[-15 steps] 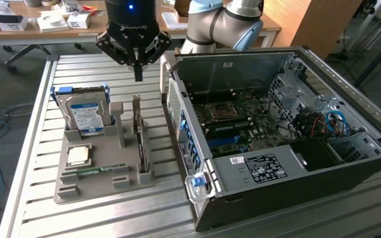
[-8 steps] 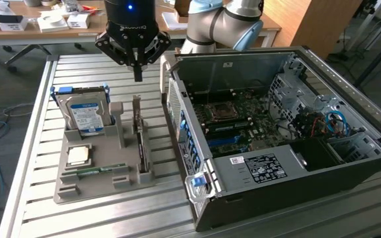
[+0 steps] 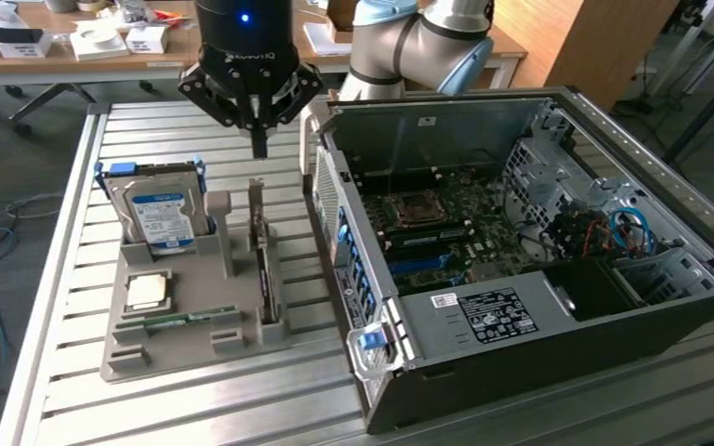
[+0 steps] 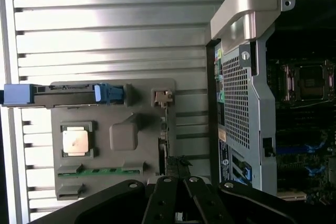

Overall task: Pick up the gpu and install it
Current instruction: 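Reach for the gpu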

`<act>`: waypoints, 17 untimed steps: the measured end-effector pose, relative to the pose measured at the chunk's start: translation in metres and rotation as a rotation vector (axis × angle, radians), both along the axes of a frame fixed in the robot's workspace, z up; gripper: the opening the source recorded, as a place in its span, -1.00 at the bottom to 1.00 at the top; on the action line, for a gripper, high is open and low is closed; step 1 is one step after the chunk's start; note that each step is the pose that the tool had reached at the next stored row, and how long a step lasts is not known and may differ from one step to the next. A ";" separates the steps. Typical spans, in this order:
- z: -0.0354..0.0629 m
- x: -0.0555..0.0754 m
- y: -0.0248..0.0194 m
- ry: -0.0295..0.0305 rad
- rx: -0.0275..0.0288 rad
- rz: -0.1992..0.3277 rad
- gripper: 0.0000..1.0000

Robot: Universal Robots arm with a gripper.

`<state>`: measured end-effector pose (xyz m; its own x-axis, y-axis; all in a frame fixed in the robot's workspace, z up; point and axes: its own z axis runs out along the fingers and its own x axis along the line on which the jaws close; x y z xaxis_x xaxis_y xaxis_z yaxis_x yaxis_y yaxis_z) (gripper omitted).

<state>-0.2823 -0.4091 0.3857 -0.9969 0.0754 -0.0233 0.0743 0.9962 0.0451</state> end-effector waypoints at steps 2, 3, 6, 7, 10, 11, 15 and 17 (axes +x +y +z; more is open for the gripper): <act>0.0000 0.000 -0.0039 0.0000 0.0000 0.000 -0.79; -0.0001 0.000 -0.0058 0.0000 0.0000 0.000 -0.79; -0.0001 0.000 -0.0119 0.0001 -0.0001 0.000 -0.79; 0.0000 0.000 -0.0138 0.0001 -0.0001 0.000 -0.79; -0.0002 0.000 -0.0204 0.0000 0.0000 0.000 -0.79; -0.0001 0.000 -0.0228 0.0000 0.0000 0.000 -0.79; -0.0002 -0.001 -0.0316 0.0000 0.0000 0.000 -0.79; -0.0003 -0.001 -0.0346 0.0000 0.0000 0.000 -0.79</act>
